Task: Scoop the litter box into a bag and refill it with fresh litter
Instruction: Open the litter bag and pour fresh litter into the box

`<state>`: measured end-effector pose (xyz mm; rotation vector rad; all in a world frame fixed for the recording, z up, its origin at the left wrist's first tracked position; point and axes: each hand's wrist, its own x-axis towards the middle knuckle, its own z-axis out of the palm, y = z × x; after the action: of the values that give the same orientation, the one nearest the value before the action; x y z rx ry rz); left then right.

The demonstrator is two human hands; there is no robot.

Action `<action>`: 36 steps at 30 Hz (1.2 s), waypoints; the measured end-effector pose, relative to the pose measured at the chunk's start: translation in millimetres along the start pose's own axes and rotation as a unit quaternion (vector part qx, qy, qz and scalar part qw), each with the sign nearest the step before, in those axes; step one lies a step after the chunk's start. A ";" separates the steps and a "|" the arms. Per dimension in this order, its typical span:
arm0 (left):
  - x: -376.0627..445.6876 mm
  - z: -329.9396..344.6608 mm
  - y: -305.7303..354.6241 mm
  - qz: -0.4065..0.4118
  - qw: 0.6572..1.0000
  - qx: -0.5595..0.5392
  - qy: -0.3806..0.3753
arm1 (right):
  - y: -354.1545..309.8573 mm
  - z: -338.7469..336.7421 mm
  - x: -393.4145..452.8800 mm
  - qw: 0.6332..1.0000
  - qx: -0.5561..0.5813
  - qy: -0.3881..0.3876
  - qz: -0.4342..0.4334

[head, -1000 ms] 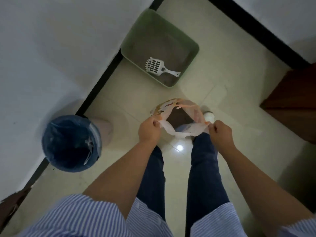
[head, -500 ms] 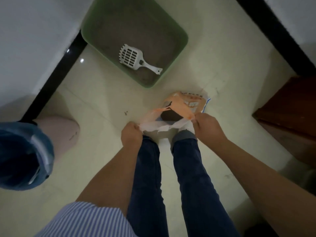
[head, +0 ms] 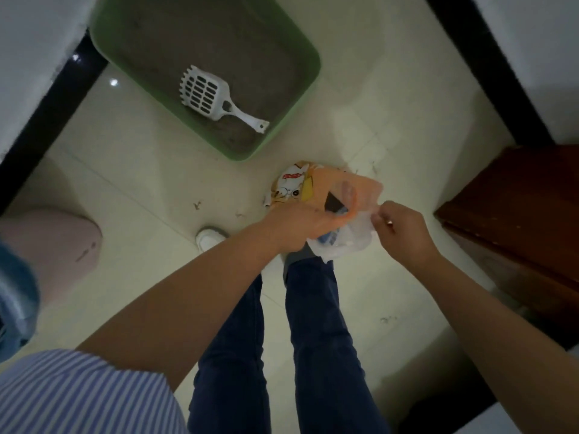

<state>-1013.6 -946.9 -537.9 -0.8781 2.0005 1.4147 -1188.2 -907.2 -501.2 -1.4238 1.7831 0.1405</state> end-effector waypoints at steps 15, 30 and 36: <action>32.9 12.5 54.8 -0.124 0.985 -0.047 0.110 | 49.8 -19.6 17.8 0.994 0.072 0.050 0.069; -61.8 37.9 -47.7 -0.108 0.973 -0.157 0.130 | 9.6 53.4 52.3 0.997 0.033 -0.072 0.011; -104.6 44.9 -80.1 -0.165 0.955 -0.196 0.147 | -46.5 78.7 81.0 0.989 0.023 -0.143 -0.043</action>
<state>-882.5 -902.2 -523.2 -1.5985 1.6804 1.5765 -1108.4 -941.7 -587.0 -1.3704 1.4800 0.2427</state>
